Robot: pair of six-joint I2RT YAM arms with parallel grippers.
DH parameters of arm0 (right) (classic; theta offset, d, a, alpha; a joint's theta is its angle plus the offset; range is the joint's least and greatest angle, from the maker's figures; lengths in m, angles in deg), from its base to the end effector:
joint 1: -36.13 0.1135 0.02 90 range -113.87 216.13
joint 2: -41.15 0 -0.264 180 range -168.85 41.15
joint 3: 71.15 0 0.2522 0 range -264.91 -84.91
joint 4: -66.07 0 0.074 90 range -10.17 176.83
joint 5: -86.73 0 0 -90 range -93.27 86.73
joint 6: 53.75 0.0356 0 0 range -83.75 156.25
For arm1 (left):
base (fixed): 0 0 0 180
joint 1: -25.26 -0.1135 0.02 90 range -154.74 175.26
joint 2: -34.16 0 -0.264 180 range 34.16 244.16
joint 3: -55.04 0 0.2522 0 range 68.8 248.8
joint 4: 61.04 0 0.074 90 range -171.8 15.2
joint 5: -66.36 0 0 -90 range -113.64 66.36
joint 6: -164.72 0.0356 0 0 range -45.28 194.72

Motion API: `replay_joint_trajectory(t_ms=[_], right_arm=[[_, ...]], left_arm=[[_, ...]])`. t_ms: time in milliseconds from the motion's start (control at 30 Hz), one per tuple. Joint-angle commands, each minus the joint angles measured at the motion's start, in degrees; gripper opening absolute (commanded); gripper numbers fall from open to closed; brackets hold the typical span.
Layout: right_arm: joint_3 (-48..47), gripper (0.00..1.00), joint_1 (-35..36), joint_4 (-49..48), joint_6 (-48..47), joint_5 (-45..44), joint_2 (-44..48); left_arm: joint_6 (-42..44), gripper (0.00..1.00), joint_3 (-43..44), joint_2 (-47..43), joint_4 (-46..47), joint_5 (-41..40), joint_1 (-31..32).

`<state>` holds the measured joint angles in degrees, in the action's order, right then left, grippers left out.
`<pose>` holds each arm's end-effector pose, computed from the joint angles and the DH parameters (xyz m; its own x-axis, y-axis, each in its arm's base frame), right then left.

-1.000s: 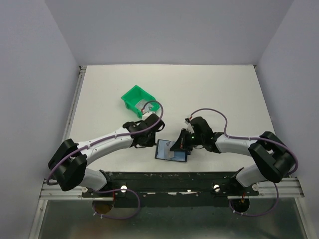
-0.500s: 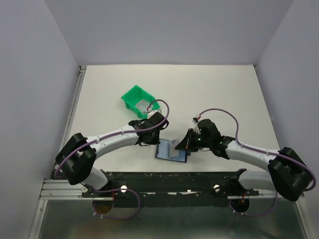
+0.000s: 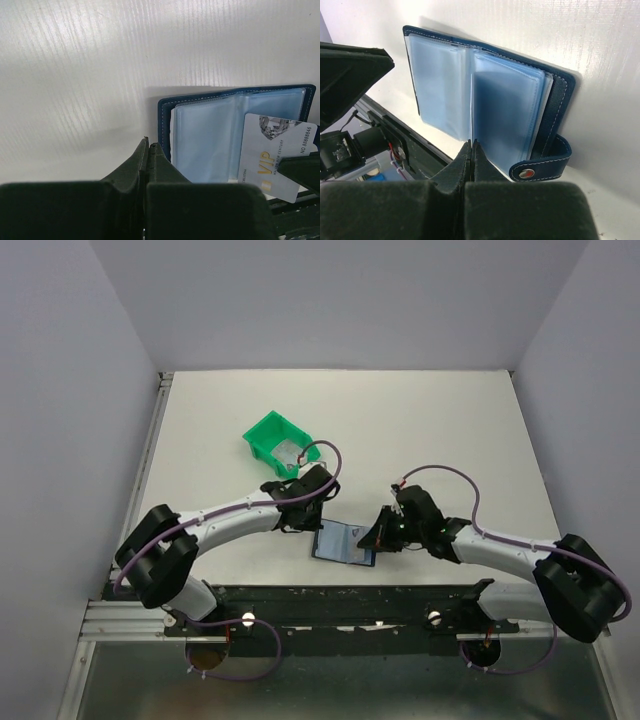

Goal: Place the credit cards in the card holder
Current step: Insert the credit card into the card holder.

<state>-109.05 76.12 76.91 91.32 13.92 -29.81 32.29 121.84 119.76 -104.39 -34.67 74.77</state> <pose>0.1641 0.1514 0.1506 -0.9413 0.2327 -0.2446 -0.0094 0.7061 0.7081 0.1931 -0.2157 0.1991 -0.8882 0.0205 -0.4589 0.1208 0.9743 -0.1903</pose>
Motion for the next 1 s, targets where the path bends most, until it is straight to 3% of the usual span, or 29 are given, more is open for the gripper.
replay_joint_trajectory(t_ms=[0,433,767,967], right_arm=[[0.8,0.00,-0.3,-1.9,0.3,-0.8,-1.5],[2.3,0.00,-0.9,-11.1,2.5,3.6,-6.4],[2.3,0.00,-0.9,-12.2,2.1,4.6,-8.1],[2.6,0.00,-0.9,-12.2,2.1,4.5,-8.8]], left_arm=[[0.5,0.00,-0.2,1.3,1.4,2.0,-0.2],[0.2,0.00,-0.4,3.8,2.3,3.7,0.0],[0.1,0.00,-0.5,5.5,2.6,4.4,0.1],[-0.5,0.00,-0.9,1.8,1.7,1.6,0.2]])
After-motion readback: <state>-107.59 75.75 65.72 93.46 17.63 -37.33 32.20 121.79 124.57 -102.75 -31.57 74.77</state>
